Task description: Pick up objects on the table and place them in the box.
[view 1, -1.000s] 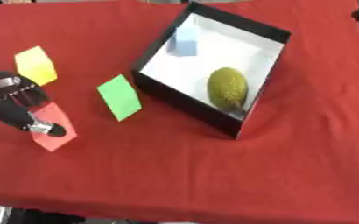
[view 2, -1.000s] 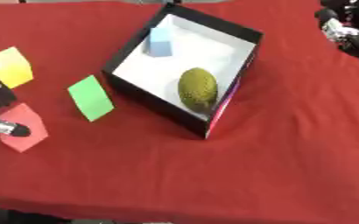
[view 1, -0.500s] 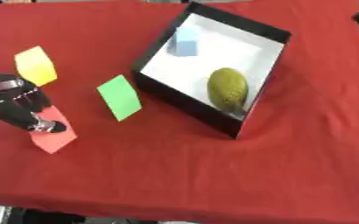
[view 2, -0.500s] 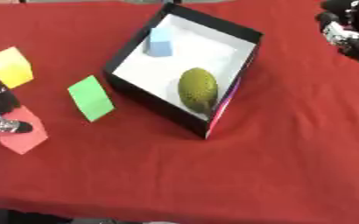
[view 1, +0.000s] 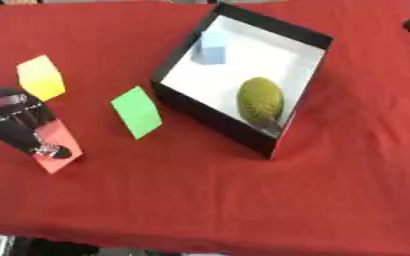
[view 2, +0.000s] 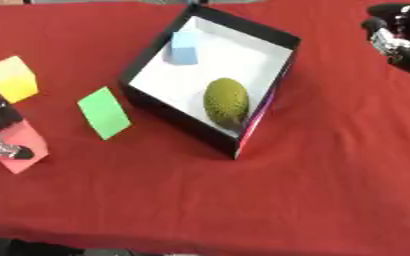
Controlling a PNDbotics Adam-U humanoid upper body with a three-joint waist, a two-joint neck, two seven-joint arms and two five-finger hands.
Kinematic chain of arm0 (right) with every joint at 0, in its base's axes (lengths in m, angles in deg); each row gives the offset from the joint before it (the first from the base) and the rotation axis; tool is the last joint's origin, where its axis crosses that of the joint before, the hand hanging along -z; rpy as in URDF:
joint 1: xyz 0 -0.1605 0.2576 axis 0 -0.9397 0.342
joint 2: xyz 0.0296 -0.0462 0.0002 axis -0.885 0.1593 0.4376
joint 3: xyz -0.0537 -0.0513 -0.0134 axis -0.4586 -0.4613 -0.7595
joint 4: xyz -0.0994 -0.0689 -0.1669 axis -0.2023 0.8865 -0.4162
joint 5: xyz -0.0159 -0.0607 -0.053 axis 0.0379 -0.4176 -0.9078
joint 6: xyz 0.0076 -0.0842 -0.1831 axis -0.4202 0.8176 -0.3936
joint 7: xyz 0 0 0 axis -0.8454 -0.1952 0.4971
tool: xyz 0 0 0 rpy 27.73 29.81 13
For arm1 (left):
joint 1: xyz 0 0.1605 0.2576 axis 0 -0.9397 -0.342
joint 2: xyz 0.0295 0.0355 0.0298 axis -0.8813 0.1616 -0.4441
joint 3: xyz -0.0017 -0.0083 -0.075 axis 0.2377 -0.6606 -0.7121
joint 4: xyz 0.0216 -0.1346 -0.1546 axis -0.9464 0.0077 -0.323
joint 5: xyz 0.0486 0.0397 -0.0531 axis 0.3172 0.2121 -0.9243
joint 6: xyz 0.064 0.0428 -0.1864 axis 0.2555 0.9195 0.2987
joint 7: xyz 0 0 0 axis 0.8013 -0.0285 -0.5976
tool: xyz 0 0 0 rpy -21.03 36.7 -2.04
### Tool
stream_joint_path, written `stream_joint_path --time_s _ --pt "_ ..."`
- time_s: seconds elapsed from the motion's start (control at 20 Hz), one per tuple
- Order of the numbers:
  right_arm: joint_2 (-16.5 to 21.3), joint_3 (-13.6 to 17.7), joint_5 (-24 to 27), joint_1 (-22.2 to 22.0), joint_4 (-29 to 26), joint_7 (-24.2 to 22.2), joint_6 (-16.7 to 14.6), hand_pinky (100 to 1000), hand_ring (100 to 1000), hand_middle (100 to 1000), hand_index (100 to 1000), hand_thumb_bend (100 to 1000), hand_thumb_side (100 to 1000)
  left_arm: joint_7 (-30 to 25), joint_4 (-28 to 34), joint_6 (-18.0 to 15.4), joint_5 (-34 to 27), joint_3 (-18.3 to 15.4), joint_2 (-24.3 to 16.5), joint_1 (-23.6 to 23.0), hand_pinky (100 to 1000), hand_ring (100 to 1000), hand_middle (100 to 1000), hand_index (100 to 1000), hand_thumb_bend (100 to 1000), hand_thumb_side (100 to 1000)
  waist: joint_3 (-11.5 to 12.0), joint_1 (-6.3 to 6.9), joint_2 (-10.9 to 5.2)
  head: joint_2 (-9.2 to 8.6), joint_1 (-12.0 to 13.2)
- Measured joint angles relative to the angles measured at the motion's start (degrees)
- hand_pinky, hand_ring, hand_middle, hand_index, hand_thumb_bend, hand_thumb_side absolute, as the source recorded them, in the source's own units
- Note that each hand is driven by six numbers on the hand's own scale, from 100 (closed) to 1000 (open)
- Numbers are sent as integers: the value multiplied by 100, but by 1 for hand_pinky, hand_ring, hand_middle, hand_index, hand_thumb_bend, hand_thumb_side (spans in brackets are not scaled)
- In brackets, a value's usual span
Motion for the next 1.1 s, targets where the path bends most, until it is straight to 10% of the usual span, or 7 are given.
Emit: stream_joint_path --time_s 1.1 --pt "-42 2 -45 -46 104 -96 -20 894 896 765 869 100 559 278 298 -32 487 -155 42 -144 832 759 652 767 772 279 13 6 11 3 18"
